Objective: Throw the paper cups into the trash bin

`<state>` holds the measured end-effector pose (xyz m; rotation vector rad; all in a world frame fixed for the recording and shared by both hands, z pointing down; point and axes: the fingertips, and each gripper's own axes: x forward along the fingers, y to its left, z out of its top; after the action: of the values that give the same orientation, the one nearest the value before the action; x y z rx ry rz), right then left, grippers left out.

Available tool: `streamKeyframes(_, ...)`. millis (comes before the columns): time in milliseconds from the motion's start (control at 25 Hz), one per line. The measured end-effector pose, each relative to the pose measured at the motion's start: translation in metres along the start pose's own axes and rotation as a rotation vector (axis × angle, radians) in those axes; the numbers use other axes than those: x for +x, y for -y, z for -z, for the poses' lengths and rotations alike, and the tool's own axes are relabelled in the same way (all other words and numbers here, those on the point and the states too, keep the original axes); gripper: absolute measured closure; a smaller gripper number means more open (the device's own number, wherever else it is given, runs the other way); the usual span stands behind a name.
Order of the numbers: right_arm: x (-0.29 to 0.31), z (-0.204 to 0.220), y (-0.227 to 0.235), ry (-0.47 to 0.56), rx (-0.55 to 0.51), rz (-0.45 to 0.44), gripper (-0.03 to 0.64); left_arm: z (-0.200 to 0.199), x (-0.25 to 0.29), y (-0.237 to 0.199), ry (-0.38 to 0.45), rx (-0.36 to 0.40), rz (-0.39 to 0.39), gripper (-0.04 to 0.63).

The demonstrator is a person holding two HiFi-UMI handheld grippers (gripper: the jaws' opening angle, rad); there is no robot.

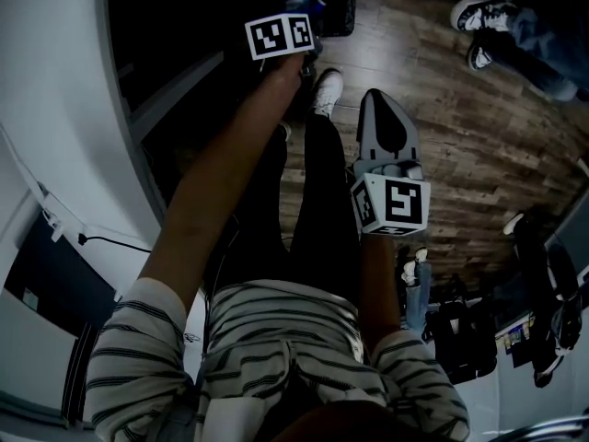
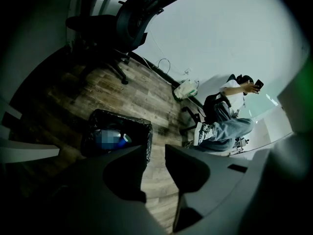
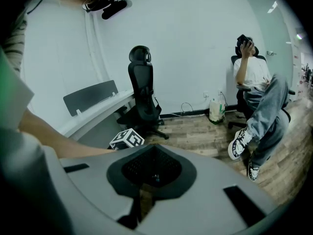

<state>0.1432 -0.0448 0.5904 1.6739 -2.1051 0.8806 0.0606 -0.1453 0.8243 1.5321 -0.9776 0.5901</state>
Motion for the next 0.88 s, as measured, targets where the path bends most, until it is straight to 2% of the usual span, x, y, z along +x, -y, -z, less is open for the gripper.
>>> streamKeyframes(520, -0.023, -0.026, -0.02, 0.056, -0.03, 0.004, 0.601, 0.005, -0.055, 0.031, 0.04, 0.074, 0.051, 0.525)
streamKeyframes(880, -0.043, -0.064, -0.042, 0.097, -0.055, -0.005, 0.601, -0.012, -0.129, 0.065, 0.129, 0.109, 0.094, 0.568)
